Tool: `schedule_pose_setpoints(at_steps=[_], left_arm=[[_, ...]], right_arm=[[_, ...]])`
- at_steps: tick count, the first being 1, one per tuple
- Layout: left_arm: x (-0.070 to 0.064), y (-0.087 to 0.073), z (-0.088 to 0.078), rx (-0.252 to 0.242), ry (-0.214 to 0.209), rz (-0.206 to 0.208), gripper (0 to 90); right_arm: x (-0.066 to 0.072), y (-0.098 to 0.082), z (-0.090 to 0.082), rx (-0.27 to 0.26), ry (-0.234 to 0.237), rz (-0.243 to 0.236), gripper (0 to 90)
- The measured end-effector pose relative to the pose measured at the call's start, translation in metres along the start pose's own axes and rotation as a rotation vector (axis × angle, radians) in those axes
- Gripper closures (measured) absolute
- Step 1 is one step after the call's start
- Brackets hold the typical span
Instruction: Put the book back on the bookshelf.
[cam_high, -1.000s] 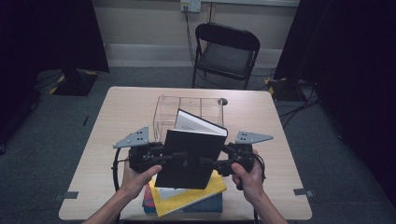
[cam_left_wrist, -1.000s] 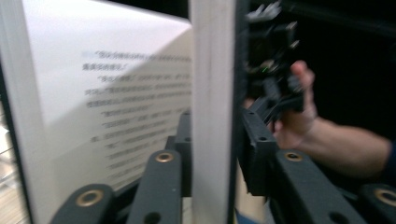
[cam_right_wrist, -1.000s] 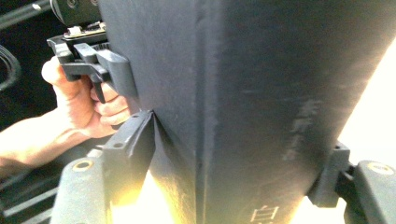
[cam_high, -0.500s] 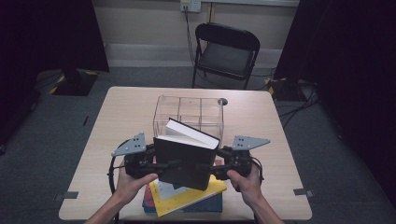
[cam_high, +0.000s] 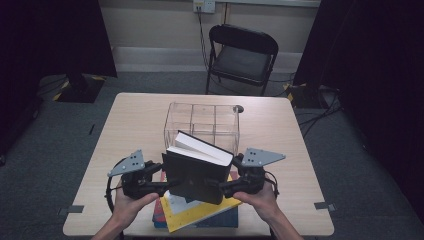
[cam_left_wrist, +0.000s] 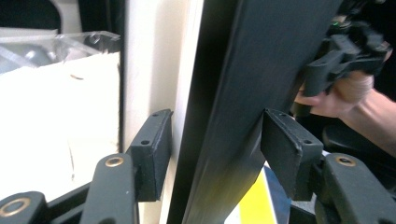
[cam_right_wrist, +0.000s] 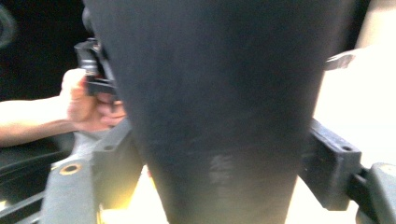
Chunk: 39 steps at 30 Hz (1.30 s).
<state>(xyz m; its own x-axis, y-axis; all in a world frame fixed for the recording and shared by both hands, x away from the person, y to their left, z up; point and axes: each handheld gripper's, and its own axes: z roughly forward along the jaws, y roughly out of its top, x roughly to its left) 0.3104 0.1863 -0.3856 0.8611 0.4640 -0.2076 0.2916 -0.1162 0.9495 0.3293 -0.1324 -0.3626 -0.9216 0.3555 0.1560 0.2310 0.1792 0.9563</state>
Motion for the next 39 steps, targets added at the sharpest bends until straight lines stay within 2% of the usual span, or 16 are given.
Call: schedule_pose_setpoints(at_steps=[1,2,5,7,9,11,13,20,25,28,30,32,33,36,37,39], left_arm=[[0.001,-0.004,0.001,0.017,0.005,0.005,44.1],[0.003,-0.009,0.002,0.026,0.004,0.000,43.5],[0.007,-0.020,0.008,0.072,0.004,0.007,42.5],[0.008,-0.025,0.013,0.090,0.004,-0.001,40.9],[0.007,-0.023,0.015,0.097,0.013,0.001,41.7],[0.008,-0.022,0.015,0.105,-0.005,0.003,42.7],[0.008,-0.024,0.014,0.106,-0.026,0.003,50.7],[0.005,-0.026,0.021,0.122,-0.029,0.019,45.9],[0.006,-0.024,0.021,0.127,-0.024,0.037,45.4],[0.008,-0.024,0.015,0.118,-0.018,0.017,43.7],[0.011,-0.025,0.006,0.107,0.045,0.014,34.8],[0.018,-0.028,-0.005,0.105,0.074,0.002,33.5],[0.023,-0.031,-0.010,0.117,0.105,0.002,33.5],[0.048,-0.045,-0.019,0.165,0.173,-0.076,26.0],[0.055,-0.050,-0.021,0.173,0.218,-0.092,23.1],[0.070,-0.057,-0.021,0.232,0.258,-0.119,20.9]], right_arm=[[0.000,-0.001,0.002,0.016,0.037,0.021,32.7],[-0.001,-0.002,0.003,0.016,0.043,0.020,35.2],[-0.002,-0.001,0.007,0.026,0.050,0.030,36.6],[-0.001,-0.001,0.010,0.030,0.030,0.018,36.5],[0.003,0.000,0.018,0.053,0.001,-0.029,35.6],[0.004,0.000,0.021,0.044,0.002,-0.040,35.4],[0.005,0.000,0.022,0.021,-0.004,-0.045,35.2],[0.012,0.001,0.026,-0.009,-0.018,-0.053,38.7],[0.012,0.000,0.025,-0.013,-0.032,-0.033,42.2],[0.011,0.001,0.025,-0.004,-0.030,-0.037,44.4],[0.011,0.001,0.024,0.005,-0.047,-0.036,46.8],[0.009,0.001,0.023,0.007,-0.048,-0.028,47.5],[0.008,0.001,0.023,0.007,-0.049,-0.024,47.7],[0.006,0.003,0.024,0.012,-0.060,-0.007,48.9],[0.005,0.005,0.025,0.011,-0.073,0.019,49.6],[0.003,0.005,0.025,0.013,-0.076,0.029,49.7]])
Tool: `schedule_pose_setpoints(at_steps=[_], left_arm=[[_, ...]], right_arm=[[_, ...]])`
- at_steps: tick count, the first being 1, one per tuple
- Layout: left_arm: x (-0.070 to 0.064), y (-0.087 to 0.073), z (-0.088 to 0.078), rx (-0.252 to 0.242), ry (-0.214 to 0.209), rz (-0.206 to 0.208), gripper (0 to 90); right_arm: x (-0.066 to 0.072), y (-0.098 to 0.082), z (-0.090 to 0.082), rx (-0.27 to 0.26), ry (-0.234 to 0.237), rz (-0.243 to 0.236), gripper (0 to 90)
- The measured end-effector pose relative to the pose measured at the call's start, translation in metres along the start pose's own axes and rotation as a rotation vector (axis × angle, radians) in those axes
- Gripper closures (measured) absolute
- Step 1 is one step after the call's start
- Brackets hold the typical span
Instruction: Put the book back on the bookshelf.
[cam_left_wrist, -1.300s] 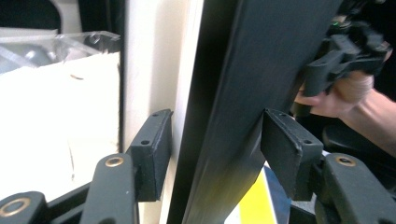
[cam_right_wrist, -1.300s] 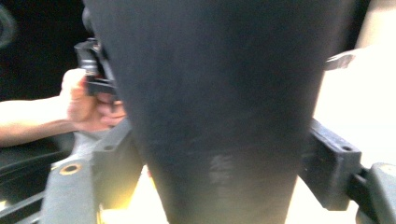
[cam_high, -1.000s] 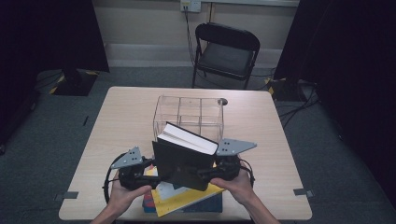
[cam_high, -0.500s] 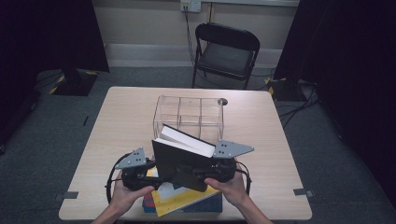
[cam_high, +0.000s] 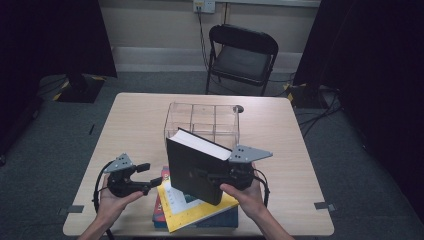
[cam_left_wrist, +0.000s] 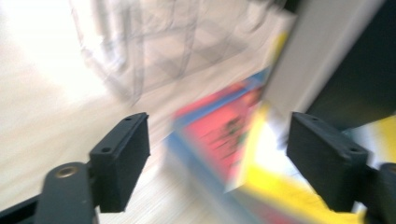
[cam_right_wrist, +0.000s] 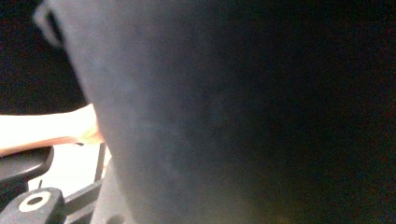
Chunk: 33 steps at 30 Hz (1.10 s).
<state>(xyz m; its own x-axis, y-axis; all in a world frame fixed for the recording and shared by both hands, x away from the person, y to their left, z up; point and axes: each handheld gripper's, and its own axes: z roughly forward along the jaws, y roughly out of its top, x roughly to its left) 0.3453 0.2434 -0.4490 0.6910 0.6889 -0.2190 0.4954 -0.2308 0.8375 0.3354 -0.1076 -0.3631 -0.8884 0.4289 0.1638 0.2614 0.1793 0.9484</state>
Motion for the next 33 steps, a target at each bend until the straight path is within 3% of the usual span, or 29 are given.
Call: schedule_pose_setpoints(at_steps=[1,2,4,7,8,10,12,17,27,33], left_arm=[[0.005,-0.002,0.004,0.043,0.033,-0.004,19.9],[0.013,-0.005,0.008,0.074,0.060,-0.043,20.9],[0.023,-0.009,0.010,0.121,0.088,-0.073,21.7],[0.035,-0.020,0.011,0.165,0.116,-0.066,21.6],[0.038,-0.023,0.015,0.225,0.143,-0.081,21.7],[0.038,-0.025,0.017,0.248,0.211,-0.061,22.0],[0.038,-0.025,0.018,0.245,0.224,-0.049,21.6],[0.032,-0.028,0.024,0.286,0.280,0.041,16.1],[0.035,-0.037,0.028,0.191,0.295,0.050,7.9],[0.036,-0.036,0.029,0.196,0.297,0.049,5.5]], right_arm=[[-0.002,0.000,0.000,0.000,-0.003,0.008,49.7],[-0.003,0.001,0.000,0.002,-0.004,0.020,49.9],[-0.006,0.002,0.000,-0.003,-0.009,0.042,50.4],[-0.007,0.005,0.001,-0.002,-0.019,0.056,51.4],[-0.008,0.006,0.001,0.001,-0.017,0.060,51.4],[-0.009,0.008,0.002,-0.001,-0.027,0.075,51.6],[-0.008,0.008,0.002,-0.004,-0.030,0.076,51.9],[-0.008,0.012,0.000,-0.013,-0.041,0.075,52.1],[-0.011,0.020,-0.010,-0.006,-0.067,0.045,52.5],[-0.015,0.021,-0.020,-0.010,-0.114,0.062,52.6]])
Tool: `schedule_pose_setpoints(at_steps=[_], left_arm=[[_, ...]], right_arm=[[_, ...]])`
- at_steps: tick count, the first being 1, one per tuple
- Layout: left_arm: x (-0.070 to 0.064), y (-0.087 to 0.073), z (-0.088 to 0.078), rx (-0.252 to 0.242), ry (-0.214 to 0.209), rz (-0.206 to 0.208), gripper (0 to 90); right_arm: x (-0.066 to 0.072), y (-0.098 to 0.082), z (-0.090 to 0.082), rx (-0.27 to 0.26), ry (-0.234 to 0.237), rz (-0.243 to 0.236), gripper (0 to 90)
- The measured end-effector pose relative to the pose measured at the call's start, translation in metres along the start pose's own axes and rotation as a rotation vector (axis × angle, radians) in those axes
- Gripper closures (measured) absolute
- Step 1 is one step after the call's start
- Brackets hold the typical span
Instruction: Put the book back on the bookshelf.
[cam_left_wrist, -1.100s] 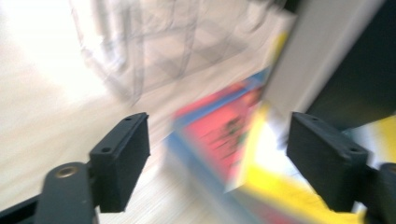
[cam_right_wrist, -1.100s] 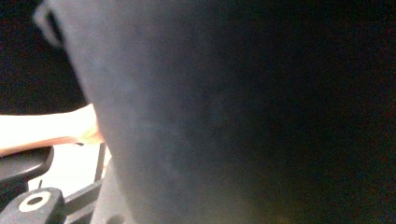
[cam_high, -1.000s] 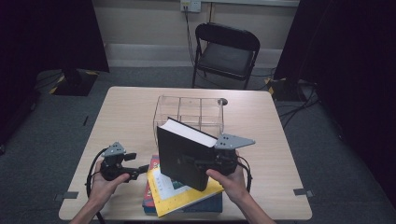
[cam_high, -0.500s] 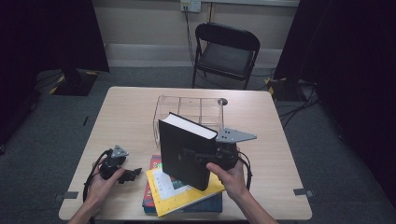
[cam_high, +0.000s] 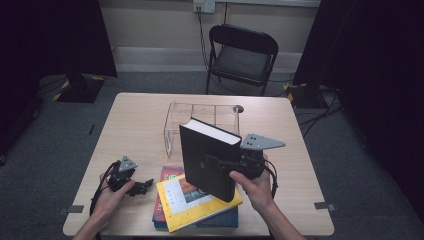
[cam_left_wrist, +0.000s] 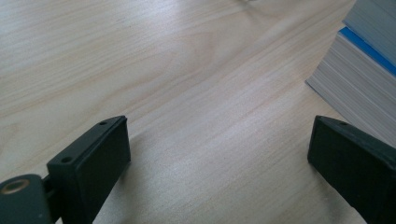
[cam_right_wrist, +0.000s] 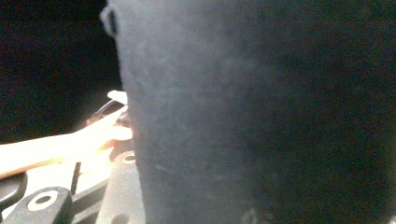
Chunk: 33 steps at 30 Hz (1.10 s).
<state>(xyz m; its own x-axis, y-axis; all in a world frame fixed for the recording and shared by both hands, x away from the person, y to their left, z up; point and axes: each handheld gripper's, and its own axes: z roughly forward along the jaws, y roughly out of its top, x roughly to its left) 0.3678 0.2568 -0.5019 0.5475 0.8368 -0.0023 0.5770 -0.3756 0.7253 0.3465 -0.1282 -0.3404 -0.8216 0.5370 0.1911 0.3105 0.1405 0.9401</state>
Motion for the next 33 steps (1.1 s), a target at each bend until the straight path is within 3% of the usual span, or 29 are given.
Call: schedule_pose_setpoints(at_steps=[17,24,33], left_arm=[[0.000,0.000,0.001,0.001,-0.002,-0.003,4.8],[0.000,0.000,0.001,0.001,-0.001,-0.001,4.6],[0.000,0.000,0.001,0.001,-0.002,-0.002,4.5]], right_arm=[[-0.032,0.010,-0.038,-0.049,-0.215,0.061,52.8],[-0.043,0.014,-0.040,-0.060,-0.292,0.085,52.9],[-0.058,0.023,-0.028,-0.065,-0.377,0.091,53.0]])
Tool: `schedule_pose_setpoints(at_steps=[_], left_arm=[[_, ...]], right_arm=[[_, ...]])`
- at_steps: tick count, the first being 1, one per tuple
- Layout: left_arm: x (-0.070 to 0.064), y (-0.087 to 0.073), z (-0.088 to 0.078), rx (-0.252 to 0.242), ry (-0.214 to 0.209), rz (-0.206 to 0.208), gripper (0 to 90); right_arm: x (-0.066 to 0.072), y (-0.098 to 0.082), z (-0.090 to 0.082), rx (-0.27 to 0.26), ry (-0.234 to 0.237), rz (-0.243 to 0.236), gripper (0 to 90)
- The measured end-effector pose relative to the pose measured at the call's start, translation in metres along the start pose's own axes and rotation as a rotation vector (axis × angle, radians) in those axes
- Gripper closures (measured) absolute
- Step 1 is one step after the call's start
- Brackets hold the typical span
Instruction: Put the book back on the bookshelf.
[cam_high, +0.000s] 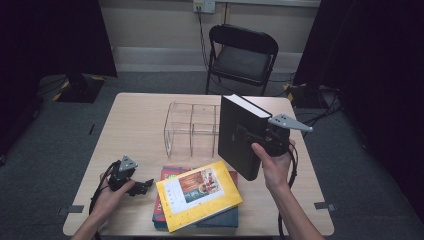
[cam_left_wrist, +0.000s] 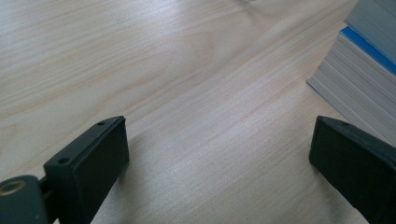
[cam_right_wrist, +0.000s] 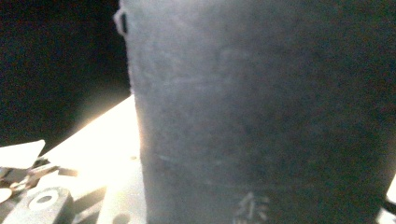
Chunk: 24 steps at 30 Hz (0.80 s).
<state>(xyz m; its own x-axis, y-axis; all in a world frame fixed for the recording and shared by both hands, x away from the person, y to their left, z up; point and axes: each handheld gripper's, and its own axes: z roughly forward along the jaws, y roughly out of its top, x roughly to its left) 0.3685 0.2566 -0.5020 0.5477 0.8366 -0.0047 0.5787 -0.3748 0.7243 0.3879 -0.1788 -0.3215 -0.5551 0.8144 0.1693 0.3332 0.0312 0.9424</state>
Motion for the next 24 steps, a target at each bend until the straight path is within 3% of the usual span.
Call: schedule_pose_setpoints(at_steps=[13,24], left_arm=[[0.000,0.000,0.000,0.000,0.000,0.000,4.5],[0.000,0.000,0.000,0.000,0.000,0.000,4.5]], right_arm=[[0.003,-0.002,0.032,-0.009,-0.117,0.003,53.0],[0.006,-0.008,0.055,-0.002,-0.164,-0.004,53.0]])
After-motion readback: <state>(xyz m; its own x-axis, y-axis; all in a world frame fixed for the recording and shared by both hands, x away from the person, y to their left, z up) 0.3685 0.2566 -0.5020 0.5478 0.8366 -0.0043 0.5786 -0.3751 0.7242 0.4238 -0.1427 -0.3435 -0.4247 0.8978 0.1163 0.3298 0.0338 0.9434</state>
